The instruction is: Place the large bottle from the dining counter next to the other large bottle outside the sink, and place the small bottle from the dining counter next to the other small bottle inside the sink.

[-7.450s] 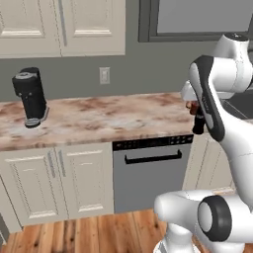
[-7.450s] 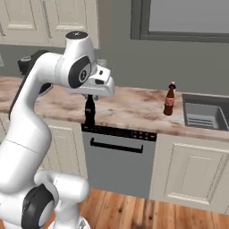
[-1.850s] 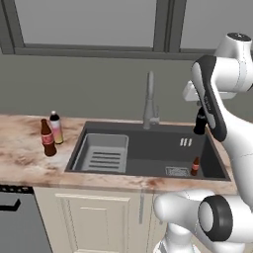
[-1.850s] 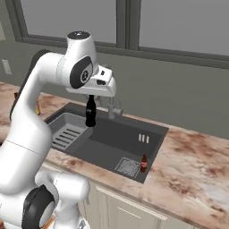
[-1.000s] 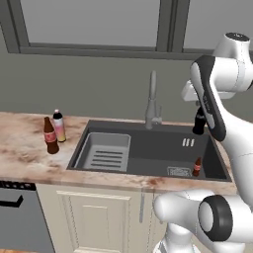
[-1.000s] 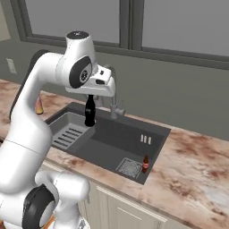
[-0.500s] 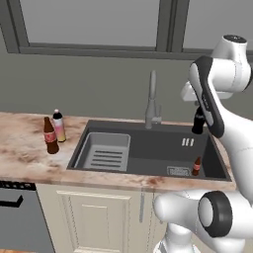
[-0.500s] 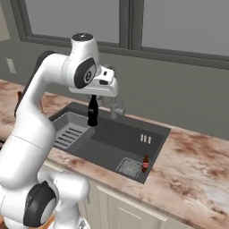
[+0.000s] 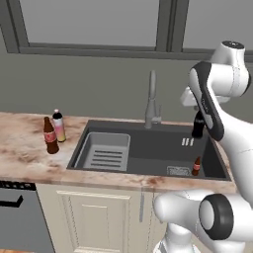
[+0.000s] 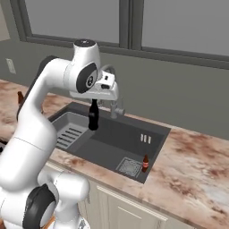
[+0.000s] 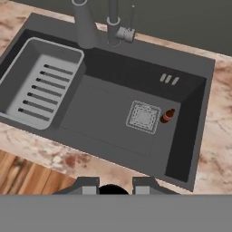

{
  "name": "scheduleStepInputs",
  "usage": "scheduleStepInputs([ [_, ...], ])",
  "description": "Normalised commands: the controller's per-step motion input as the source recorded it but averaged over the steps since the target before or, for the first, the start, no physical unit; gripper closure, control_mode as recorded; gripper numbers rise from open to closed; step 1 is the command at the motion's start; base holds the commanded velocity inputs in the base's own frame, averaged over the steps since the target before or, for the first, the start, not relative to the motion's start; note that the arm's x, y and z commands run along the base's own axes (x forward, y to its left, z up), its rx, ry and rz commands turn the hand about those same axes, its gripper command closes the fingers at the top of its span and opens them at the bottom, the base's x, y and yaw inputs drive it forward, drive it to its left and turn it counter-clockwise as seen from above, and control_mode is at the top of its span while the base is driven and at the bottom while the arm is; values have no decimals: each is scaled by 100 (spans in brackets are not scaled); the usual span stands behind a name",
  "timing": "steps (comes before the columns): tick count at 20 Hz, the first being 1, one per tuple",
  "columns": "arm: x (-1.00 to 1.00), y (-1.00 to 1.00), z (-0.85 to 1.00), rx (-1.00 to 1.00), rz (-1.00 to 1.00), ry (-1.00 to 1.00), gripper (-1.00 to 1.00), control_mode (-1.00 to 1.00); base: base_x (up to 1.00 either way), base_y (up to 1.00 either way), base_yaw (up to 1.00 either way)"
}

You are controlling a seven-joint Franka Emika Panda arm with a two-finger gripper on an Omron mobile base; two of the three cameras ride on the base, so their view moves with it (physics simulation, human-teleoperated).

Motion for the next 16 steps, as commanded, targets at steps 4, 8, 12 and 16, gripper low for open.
scheduleStepInputs([
  [4,-6,0,-26,-2,6,0,100,-100,0,0,0],
  [8,-2,0,-28,-2,7,-1,100,-100,0,0,0],
  [12,-4,0,-33,-2,7,-2,100,-100,0,0,0],
  [16,-1,0,-39,-1,7,-3,100,-100,0,0,0],
])
